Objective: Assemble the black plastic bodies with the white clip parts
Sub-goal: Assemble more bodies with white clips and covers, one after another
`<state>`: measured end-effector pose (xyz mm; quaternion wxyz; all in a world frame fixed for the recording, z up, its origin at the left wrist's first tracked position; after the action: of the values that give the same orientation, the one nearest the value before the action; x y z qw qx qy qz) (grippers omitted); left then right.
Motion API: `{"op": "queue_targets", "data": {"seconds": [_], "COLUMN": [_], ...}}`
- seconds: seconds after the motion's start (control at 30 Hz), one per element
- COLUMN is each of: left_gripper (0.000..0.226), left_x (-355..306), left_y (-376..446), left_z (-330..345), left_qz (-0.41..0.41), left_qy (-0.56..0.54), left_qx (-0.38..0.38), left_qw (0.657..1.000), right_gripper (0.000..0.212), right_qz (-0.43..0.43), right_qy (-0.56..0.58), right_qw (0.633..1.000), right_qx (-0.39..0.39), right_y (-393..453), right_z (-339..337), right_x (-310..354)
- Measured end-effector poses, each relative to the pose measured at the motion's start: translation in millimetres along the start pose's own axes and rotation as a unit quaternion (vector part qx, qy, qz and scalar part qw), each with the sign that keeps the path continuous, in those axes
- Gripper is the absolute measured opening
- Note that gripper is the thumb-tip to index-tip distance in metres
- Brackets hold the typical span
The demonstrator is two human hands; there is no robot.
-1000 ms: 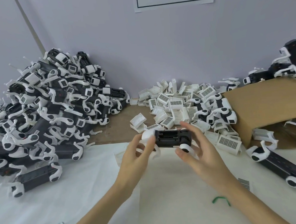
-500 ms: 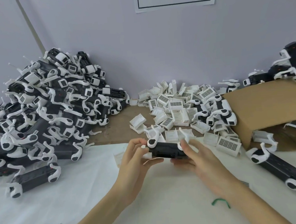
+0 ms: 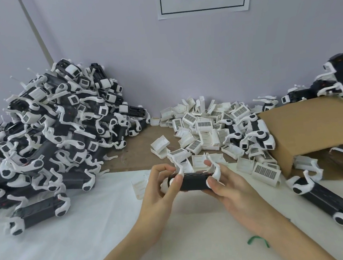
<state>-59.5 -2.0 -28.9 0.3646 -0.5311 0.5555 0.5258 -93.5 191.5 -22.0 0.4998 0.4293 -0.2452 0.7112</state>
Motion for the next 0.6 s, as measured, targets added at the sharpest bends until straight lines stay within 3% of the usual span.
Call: {"op": "queue_targets", "data": {"seconds": [0.13,0.27,0.43,0.6], "left_gripper": [0.032,0.043,0.026,0.028], "left_x": [-6,-15,-26,-29], "left_y": [-3,-15,-26,-25], "left_z": [2,10,23,26], "left_qz": [0.030,0.076,0.097,0.090], "left_qy": [0.024,0.023,0.028,-0.008], "left_qx": [0.001,0.076,0.116,0.091], "left_qw": [0.999,0.994,0.988,0.992], "right_gripper": [0.041,0.046,0.059,0.066], "right_qz": [0.010,0.055,0.062,0.080], "right_qy": [0.043,0.177,0.110,0.032], "right_qw": [0.999,0.975,0.982,0.987], "right_qx": [-0.008,-0.122,-0.141,-0.133], "right_y": [3,5,6,4], "right_z": [0,-5,-6,-1], "right_x": [2,-1,-1,-2]}}
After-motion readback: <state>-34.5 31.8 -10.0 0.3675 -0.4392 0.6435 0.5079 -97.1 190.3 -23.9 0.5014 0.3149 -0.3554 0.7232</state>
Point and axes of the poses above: each hand's wrist, its own y-axis towards the middle knuckle, its own z-axis out of the palm, x = y × z, the point moved 2 cm from there along y, towards the middle knuckle, and after that the axes turned 14 degrees about y, right-handed, at the moved point
